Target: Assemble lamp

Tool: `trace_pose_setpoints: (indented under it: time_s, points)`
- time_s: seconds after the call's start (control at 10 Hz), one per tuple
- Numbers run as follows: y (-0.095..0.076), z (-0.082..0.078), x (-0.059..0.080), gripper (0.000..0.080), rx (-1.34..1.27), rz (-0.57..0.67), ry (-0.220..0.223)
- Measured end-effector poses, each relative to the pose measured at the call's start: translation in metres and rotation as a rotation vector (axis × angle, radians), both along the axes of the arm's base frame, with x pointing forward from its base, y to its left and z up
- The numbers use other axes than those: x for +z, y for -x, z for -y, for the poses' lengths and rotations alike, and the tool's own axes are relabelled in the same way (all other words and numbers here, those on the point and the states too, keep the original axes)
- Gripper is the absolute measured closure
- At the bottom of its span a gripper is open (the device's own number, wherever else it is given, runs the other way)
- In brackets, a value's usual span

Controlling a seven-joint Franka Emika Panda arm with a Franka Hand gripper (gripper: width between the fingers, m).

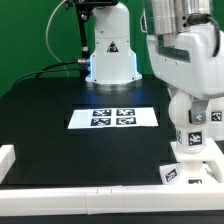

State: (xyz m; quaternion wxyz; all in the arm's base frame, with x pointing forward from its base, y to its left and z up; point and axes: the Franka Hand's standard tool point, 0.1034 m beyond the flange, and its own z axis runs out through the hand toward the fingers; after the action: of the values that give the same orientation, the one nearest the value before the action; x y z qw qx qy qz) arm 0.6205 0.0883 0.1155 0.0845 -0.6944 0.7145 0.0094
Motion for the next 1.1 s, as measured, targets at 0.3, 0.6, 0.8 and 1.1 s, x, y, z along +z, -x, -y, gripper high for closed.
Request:
trace_pose_setpoints:
  time_s: [0.3, 0.6, 0.8, 1.1]
  points:
    - [-0.0007, -0.0006, 0.0003, 0.0223, -0.153, -0.015, -0.041]
    - [0.0003, -0.0021, -0.0009, 0.0164, -0.175, -0.023, -0.043]
    - [-0.0025, -0.0014, 0.0004, 0.0113, 0.013, 0.018, -0.018]
    - [-0.0028, -0.0019, 0.0004, 0.0103, 0.402, 0.074, 0.025]
